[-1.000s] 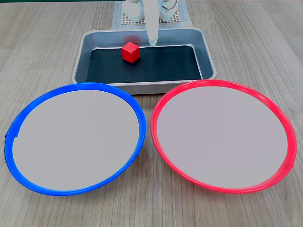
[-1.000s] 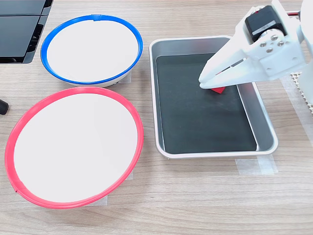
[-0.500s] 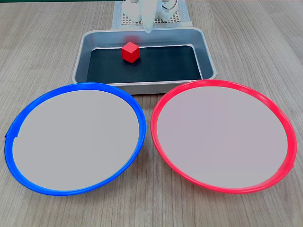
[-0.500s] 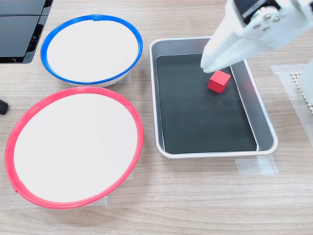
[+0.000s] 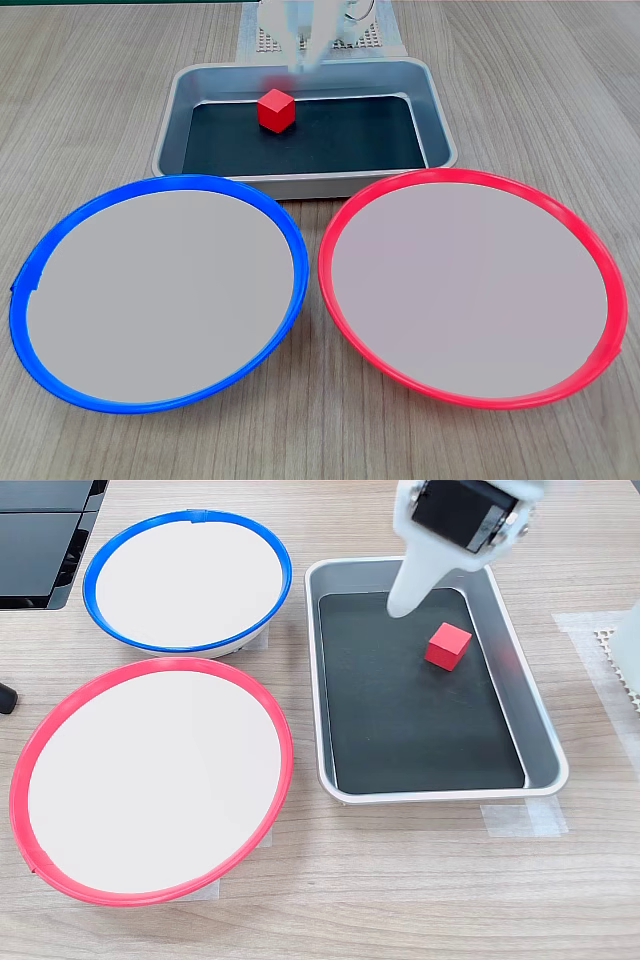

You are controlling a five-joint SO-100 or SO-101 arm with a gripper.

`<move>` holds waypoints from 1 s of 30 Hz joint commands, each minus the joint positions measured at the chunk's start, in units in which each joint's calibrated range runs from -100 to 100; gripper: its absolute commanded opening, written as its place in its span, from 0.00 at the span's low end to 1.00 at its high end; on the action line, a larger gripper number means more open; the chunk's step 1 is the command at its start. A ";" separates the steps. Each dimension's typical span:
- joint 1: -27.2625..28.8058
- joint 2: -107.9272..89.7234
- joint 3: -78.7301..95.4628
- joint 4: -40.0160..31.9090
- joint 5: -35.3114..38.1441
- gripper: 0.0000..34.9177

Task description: Move a red block from tray to red dish

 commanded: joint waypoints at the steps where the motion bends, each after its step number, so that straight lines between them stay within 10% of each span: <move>1: 2.82 -0.57 -3.20 9.45 8.74 0.01; 6: 6.68 0.29 -7.39 18.53 18.56 0.01; 20: 17.97 6.60 -4.93 11.02 42.34 0.69; 30: 17.88 7.28 6.18 -2.52 48.60 0.70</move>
